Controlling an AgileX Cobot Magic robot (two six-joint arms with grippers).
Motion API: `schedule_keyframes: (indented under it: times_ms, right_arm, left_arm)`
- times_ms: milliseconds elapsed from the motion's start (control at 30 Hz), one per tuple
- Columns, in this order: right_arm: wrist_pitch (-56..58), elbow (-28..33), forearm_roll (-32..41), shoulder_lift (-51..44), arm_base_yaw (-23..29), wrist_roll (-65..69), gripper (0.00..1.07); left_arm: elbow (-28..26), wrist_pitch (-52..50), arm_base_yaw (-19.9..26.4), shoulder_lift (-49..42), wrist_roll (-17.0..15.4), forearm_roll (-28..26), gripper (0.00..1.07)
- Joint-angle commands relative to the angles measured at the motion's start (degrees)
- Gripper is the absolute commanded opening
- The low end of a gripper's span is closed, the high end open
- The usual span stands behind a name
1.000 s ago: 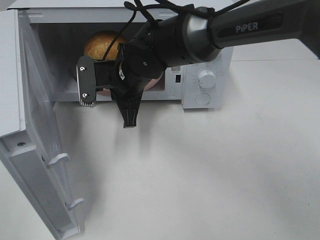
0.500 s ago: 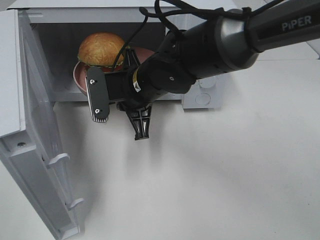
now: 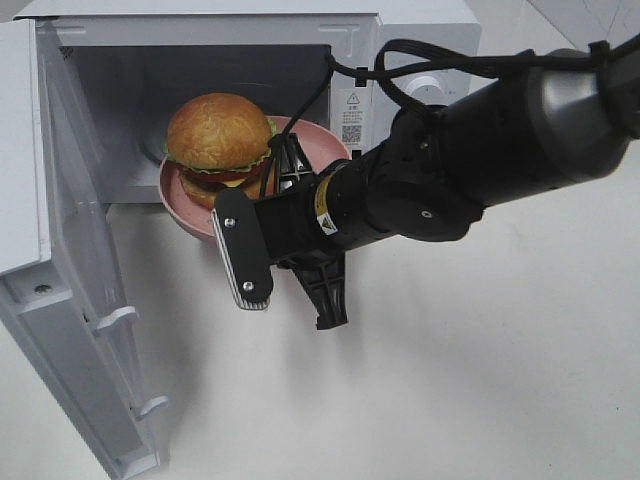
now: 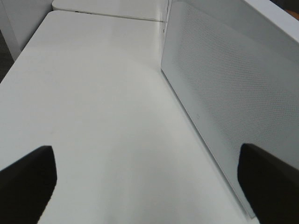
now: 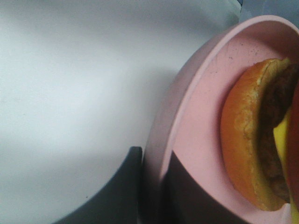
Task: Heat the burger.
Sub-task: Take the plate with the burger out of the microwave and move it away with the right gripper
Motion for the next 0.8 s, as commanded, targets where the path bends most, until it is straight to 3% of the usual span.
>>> schedule_keyframes:
  times_ms: [33, 800]
  right_arm:
    - [-5.2, 1.5, -1.1, -2.8, -0.3, 0.2, 0.0]
    - [-8.1, 19.3, -2.6, -19.5, -0.3, 0.1, 0.0]
  left_arm:
    - [0.3, -0.8, 0.1, -0.4, -0.4, 0.2, 0.98]
    - [0.3, -0.8, 0.1, -0.4, -0.4, 0.2, 0.98]
